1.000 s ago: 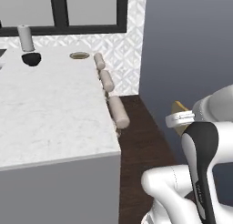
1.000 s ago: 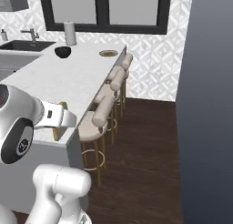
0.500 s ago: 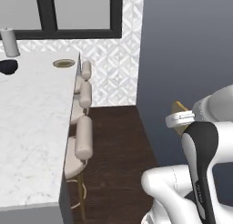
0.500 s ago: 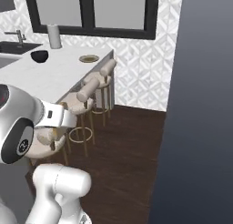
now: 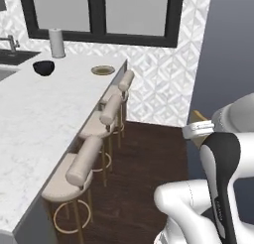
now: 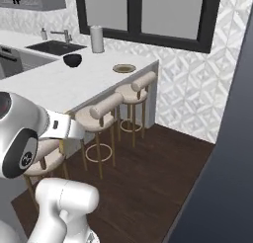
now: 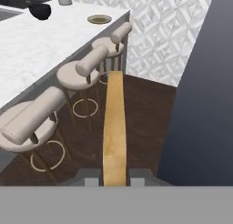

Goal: Start the toaster. Once the lever pops up, take the bread to the plate on the dining counter.

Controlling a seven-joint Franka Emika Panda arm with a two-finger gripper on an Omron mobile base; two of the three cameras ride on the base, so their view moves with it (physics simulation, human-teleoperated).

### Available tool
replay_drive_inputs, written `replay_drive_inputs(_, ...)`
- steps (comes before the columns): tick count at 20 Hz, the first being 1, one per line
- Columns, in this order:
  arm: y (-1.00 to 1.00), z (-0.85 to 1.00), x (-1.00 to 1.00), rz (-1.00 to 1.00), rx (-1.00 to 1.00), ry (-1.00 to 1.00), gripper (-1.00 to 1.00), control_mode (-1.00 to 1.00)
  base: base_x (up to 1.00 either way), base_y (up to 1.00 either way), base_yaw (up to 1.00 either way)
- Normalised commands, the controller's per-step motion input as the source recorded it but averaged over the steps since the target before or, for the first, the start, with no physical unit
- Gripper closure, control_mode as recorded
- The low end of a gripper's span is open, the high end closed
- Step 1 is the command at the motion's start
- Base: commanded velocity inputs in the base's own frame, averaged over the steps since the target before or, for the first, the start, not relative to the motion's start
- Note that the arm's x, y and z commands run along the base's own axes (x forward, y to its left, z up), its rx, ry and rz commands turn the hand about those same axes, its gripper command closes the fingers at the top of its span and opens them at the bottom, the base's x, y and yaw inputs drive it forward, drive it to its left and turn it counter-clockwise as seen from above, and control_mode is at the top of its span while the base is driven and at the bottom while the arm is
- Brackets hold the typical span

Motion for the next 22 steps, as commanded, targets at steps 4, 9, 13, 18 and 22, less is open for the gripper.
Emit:
replay_drive_inputs(4,0.00,0.00,0.00,0.00,0.00,0.00,1.00,1.00,0.51,-0.68,0.61)
replay_drive_inputs(9,0.00,0.00,0.00,0.00,0.00,0.00,1.00,1.00,0.45,-0.66,0.64)
replay_drive_inputs(13,0.00,0.00,0.00,0.00,0.00,0.00,1.00,1.00,0.45,-0.67,0.63)
replay_drive_inputs(18,0.00,0.00,0.00,0.00,0.00,0.00,1.00,1.00,0.42,-0.71,0.62)
replay_drive_inputs(22,0.00,0.00,0.00,0.00,0.00,0.00,1.00,1.00,0.21,-0.99,0.50)
